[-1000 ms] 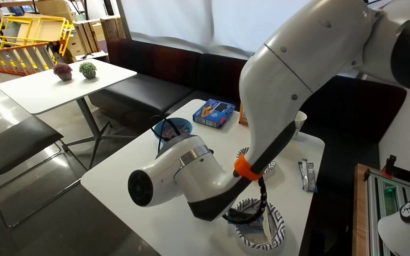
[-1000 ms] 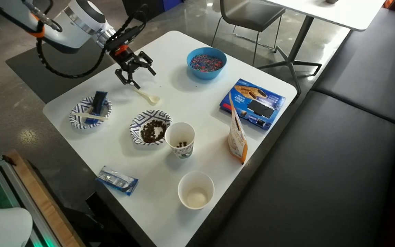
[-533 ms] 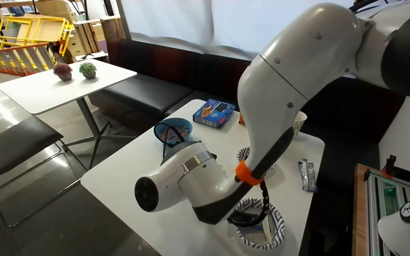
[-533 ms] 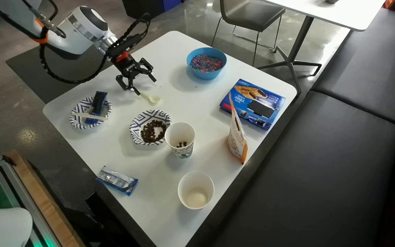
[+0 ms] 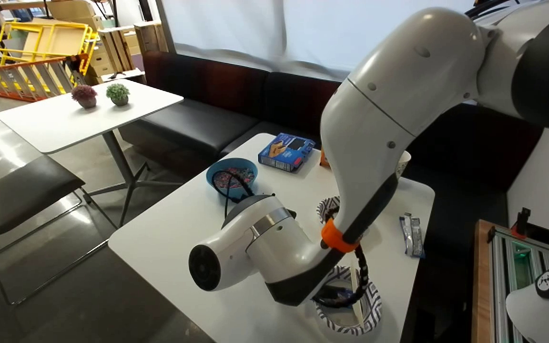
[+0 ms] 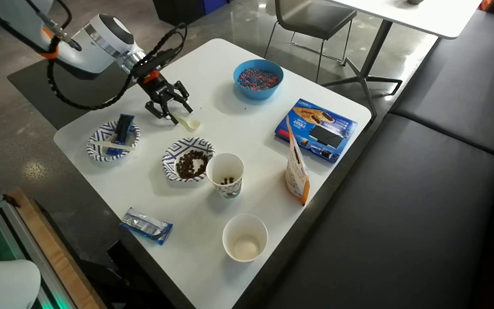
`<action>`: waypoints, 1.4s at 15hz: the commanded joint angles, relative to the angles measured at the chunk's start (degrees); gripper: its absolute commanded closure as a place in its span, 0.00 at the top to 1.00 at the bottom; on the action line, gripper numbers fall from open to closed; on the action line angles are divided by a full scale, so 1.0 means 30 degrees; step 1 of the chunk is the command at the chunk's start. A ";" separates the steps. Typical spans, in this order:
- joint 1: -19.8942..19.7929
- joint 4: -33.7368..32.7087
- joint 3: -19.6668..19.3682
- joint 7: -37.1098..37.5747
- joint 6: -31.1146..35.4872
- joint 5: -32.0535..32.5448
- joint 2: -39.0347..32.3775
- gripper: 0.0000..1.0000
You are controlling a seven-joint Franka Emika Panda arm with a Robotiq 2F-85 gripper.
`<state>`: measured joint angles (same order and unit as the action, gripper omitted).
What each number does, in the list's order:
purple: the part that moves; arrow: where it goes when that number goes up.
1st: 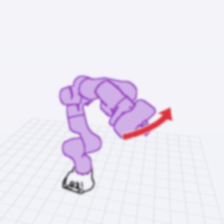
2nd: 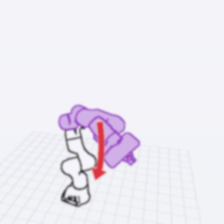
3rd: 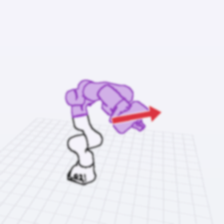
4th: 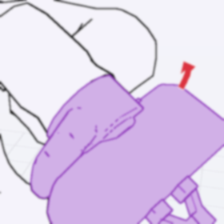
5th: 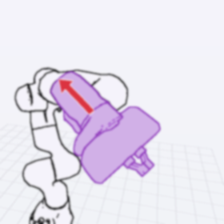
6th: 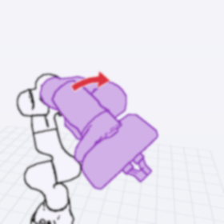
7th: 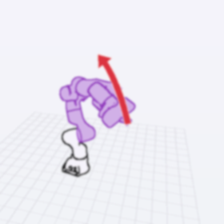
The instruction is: Use the spoon to put some of the brown objects into the cup
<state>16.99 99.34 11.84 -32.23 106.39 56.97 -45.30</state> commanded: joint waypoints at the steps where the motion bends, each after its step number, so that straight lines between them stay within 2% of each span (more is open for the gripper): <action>1: -0.0141 0.0811 0.0053 0.0574 0.0293 0.0470 0.0526 0.61; 2: -0.0166 0.0842 0.0060 0.0631 0.0377 0.0496 0.0549 0.63; 5: -0.0149 0.0960 0.0064 0.0861 0.0563 0.0679 0.0651 0.55; 7: -0.0169 0.1026 0.0112 0.0932 0.0635 0.0736 0.0714 0.45; 8: -0.0188 0.1074 0.0134 0.1016 0.0726 0.0787 0.0732 0.36; 10: -0.0188 0.1156 0.0139 0.1106 0.0815 0.0912 0.0703 0.37; 11: -0.0203 0.1227 0.0161 0.1108 0.0883 0.0969 0.0708 0.32; 13: -0.0191 0.1304 0.0169 0.1139 0.0925 0.1062 0.0691 0.39; 14: -0.0183 0.1343 0.0164 0.1189 0.0959 0.1120 0.0703 0.30; 15: -0.0162 0.1386 0.0152 0.1269 0.0937 0.1174 0.0762 0.12; 16: -0.0186 0.1508 0.0179 0.1315 0.1098 0.1296 0.0882 0.12; 18: -0.0314 0.1866 0.0392 0.1267 0.0921 0.0889 0.1451 0.00; 21: -0.0967 0.3196 0.0835 0.0772 0.1071 -0.0011 0.2914 0.03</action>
<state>16.45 102.87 12.69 -29.63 107.78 58.79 -42.15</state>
